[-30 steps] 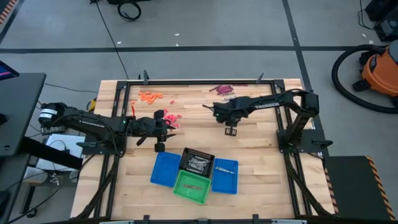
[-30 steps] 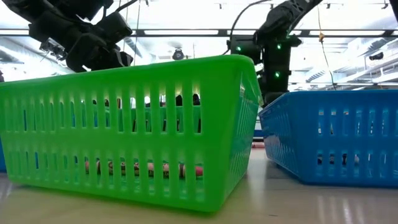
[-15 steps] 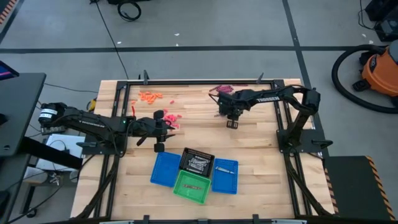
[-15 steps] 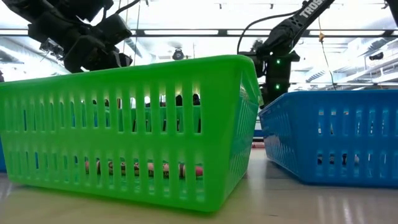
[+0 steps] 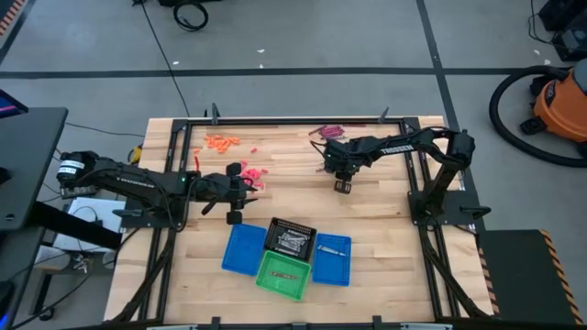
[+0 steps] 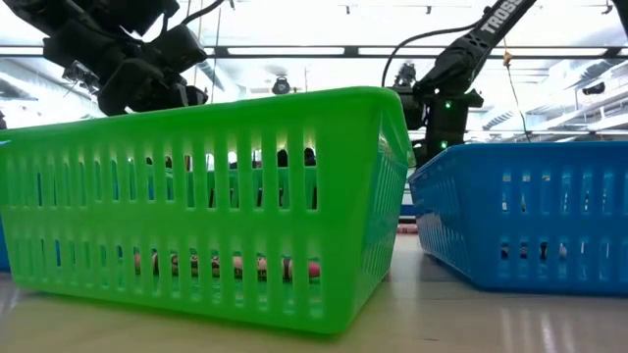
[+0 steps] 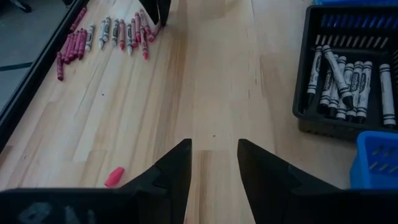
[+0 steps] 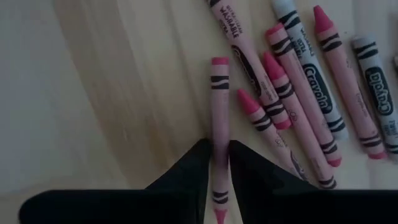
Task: Sort crayons
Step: Put the pink crayon into the green bin
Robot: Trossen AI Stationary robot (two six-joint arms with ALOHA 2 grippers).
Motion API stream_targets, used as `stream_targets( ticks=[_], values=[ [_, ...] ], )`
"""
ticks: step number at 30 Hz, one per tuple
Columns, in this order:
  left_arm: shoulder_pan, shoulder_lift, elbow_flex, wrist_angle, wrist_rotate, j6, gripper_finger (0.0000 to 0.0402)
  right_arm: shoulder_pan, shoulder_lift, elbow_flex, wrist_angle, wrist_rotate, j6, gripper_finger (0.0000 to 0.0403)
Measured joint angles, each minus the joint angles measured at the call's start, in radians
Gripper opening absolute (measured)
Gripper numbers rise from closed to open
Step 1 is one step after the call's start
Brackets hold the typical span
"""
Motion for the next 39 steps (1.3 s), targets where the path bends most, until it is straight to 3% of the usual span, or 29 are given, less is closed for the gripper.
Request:
stream_targets(
  ticks=[7,20,30,39],
  values=[
    [0.0,0.0,0.0,0.0,0.0,0.0,0.0141,0.0,0.002,0.005,-0.008,-0.006,0.024,0.0011],
    [0.0,0.0,0.0,0.0,0.0,0.001,0.0141,0.059,0.01,0.145,-0.079,-0.013,0.074,0.0009],
    [0.001,0.0,-0.09,0.176,0.0,0.053,0.0141,0.209,0.008,0.3,-0.068,-0.219,0.208,0.0009],
    [0.025,0.0,-0.105,0.189,-0.001,0.025,0.0141,0.373,0.007,0.342,0.125,-0.37,0.388,0.0009]
  ],
)
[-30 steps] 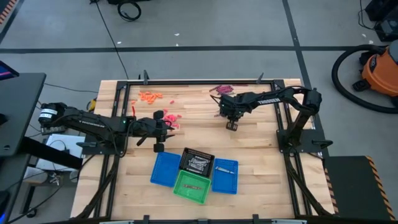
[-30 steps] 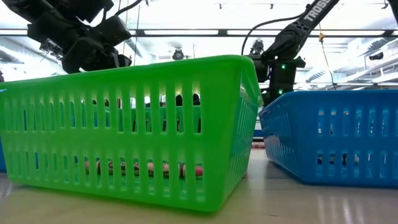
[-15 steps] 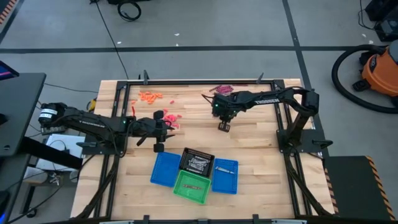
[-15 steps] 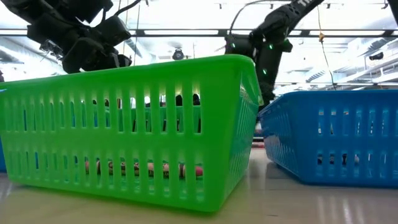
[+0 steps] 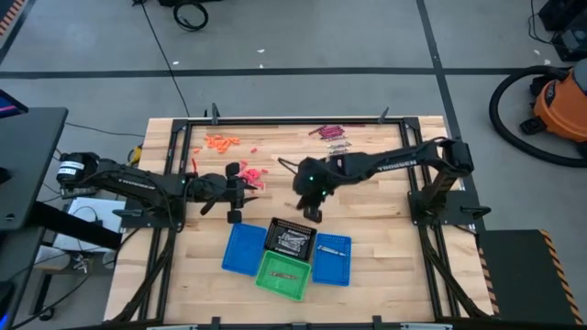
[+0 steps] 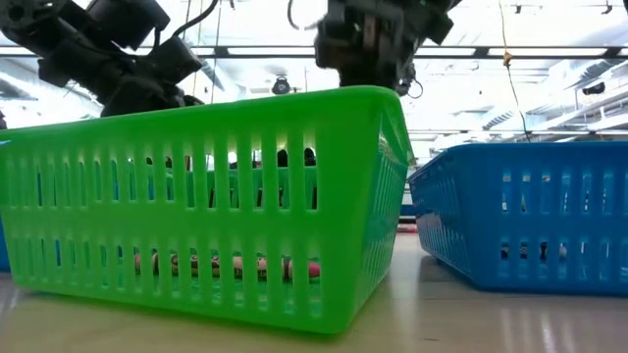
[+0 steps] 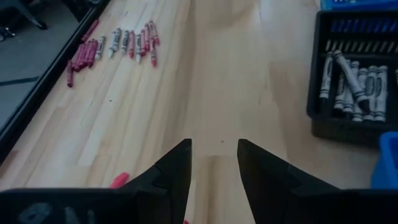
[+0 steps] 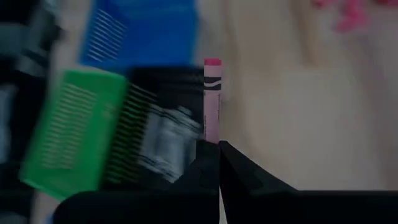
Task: Sort crayons
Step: Put the pink crayon into the green bin
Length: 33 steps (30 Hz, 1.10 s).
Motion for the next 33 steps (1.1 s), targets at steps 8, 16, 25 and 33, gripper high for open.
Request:
stream_targets(
  ticks=[8,16,25,33],
  values=[
    [-0.004,0.0,0.0,0.008,0.0,-0.029,0.0141,0.145,0.008,0.0,0.232,-0.006,0.172,0.0009],
    [-0.003,0.0,-0.001,0.034,0.0,-0.058,0.0141,0.252,0.093,0.0,0.351,0.039,0.293,0.0009],
    [-0.004,0.0,-0.001,0.043,0.0,-0.07,0.0141,0.321,0.222,0.013,0.444,0.043,0.422,0.0009],
    [-0.004,0.0,-0.001,0.04,0.0,-0.077,0.0141,0.362,0.336,0.2,0.239,0.046,0.41,0.0009]
  ],
)
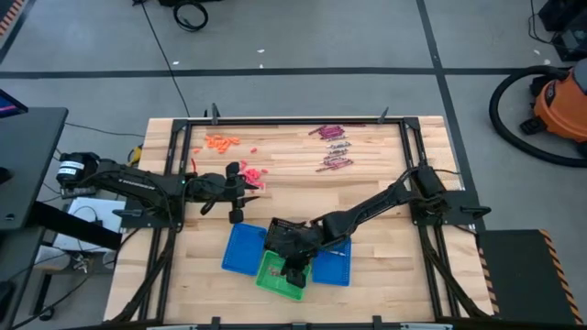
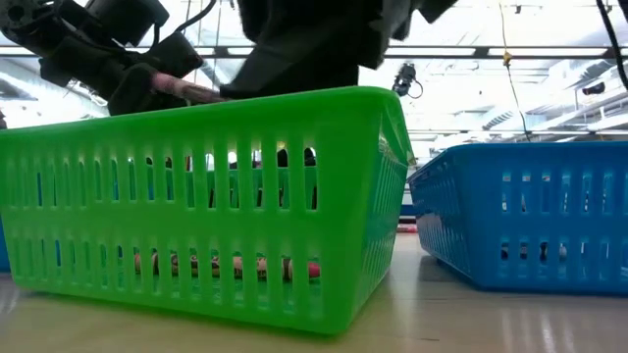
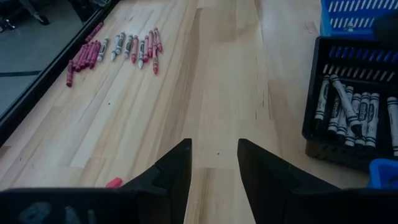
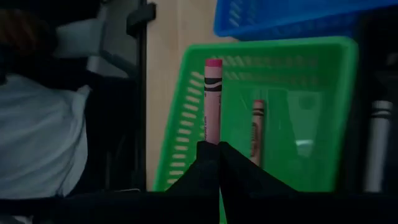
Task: Sort crayons
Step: Put the pink crayon into the green bin
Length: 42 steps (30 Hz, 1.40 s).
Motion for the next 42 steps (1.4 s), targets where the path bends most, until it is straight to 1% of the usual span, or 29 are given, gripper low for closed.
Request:
stream_targets(
  ticks=[6,11,14,18,24,27,31,34,36,38,42],
  values=[
    [0.0,0.0,0.0,-0.004,0.0,0.0,0.0141,0.008,0.089,0.162,-0.216,0.001,-0.014,0.0009],
    [0.0,0.0,0.0,-0.005,0.0,0.0,0.0141,0.006,0.152,0.239,-0.337,-0.01,-0.013,0.0009],
    [0.0,0.0,0.0,-0.006,0.0,0.001,0.0141,0.005,0.155,0.242,-0.35,-0.022,-0.032,0.0009],
    [0.0,0.0,0.0,-0.006,0.0,0.001,0.0141,0.004,0.14,0.244,-0.355,0.001,-0.038,0.0017],
    [0.0,0.0,0.0,-0.005,0.0,0.015,0.0141,0.002,0.142,0.244,-0.356,0.0,-0.045,0.0063],
    [0.0,0.0,0.0,-0.005,0.0,0.016,0.0141,-0.007,0.142,0.244,-0.36,-0.031,-0.045,0.0081],
    [0.0,0.0,0.0,-0.005,0.0,0.017,0.0141,-0.017,0.131,0.244,-0.361,-0.034,-0.04,0.0086],
    [0.0,0.0,0.0,-0.003,0.0,0.017,0.0141,-0.024,0.105,0.243,-0.392,-0.037,-0.056,0.0085],
    [0.0,0.0,0.0,-0.004,0.0,0.017,0.0141,-0.03,0.076,0.243,-0.428,-0.011,-0.074,0.0085],
    [0.0,0.0,0.0,-0.004,0.0,0.016,0.0141,-0.034,0.044,0.243,-0.476,0.041,-0.093,0.0085],
    [0.0,0.0,0.0,-0.005,0.0,0.004,0.0141,-0.037,-0.017,0.243,-0.568,0.203,-0.157,0.0085]
  ],
)
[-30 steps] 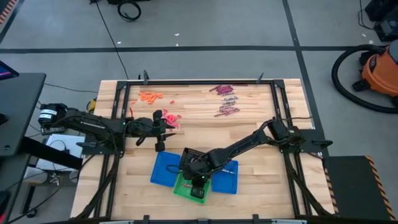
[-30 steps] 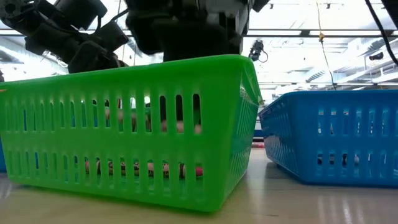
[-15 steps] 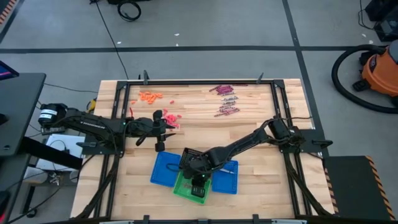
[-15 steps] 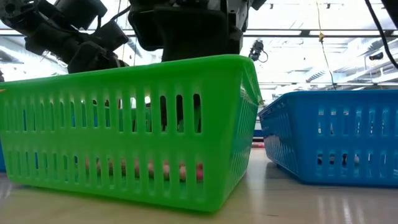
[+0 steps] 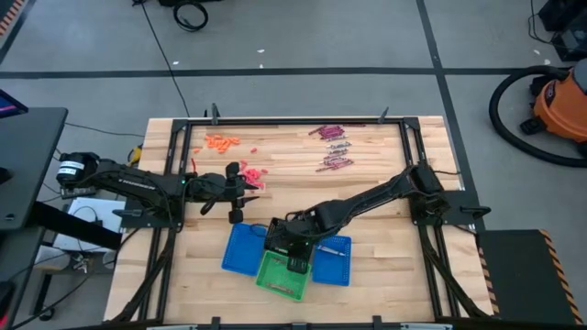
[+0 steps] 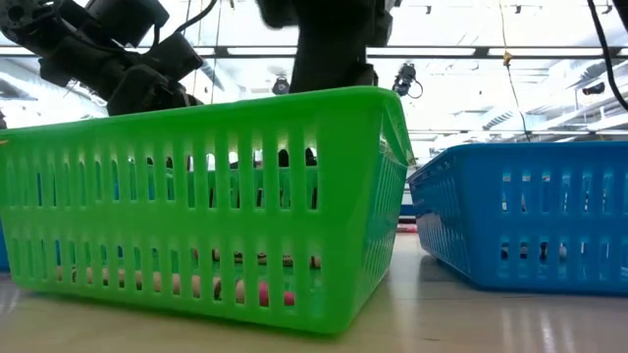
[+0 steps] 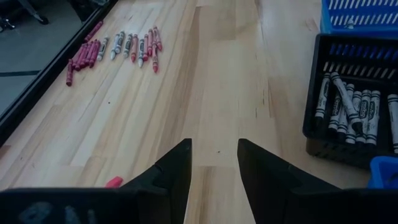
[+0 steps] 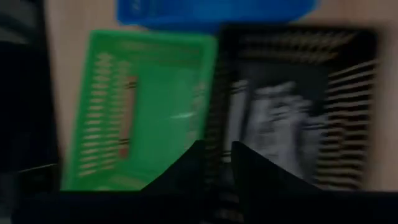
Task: Sort crayons
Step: Put the pink crayon into the green bin
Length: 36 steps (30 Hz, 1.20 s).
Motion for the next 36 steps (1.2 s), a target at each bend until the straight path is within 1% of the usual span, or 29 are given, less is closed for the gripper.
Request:
stream_targets(
  ticks=[4,8,10,15,23,30,33,36],
  values=[
    [0.0,0.0,0.0,0.0,0.0,-0.001,0.0141,0.003,-0.039,0.001,-0.112,0.203,-0.055,0.0085],
    [0.0,0.0,0.0,0.0,0.0,0.003,0.0141,-0.013,-0.042,0.001,-0.289,0.381,-0.064,0.0085],
    [0.0,0.0,0.0,0.001,0.0,0.013,0.0141,-0.032,-0.042,-0.001,-0.362,0.438,-0.064,0.0085],
    [0.001,0.0,0.0,0.004,0.0,0.035,0.0141,-0.09,-0.043,-0.037,-0.421,0.529,-0.118,0.0085],
    [0.001,0.0,0.0,0.001,0.0,0.075,0.0141,-0.217,-0.042,-0.162,-0.431,0.524,-0.232,0.0085],
    [0.001,0.0,0.0,-0.003,0.0,0.074,0.0141,-0.325,-0.045,-0.228,-0.408,0.448,-0.369,0.0085],
    [0.001,0.0,0.0,-0.02,0.0,0.074,0.0141,-0.376,-0.073,-0.28,-0.385,0.442,-0.449,0.0085],
    [0.001,0.0,0.0,-0.036,0.0,0.071,0.0141,-0.437,-0.136,-0.35,-0.339,0.413,-0.527,0.0085]
  ],
)
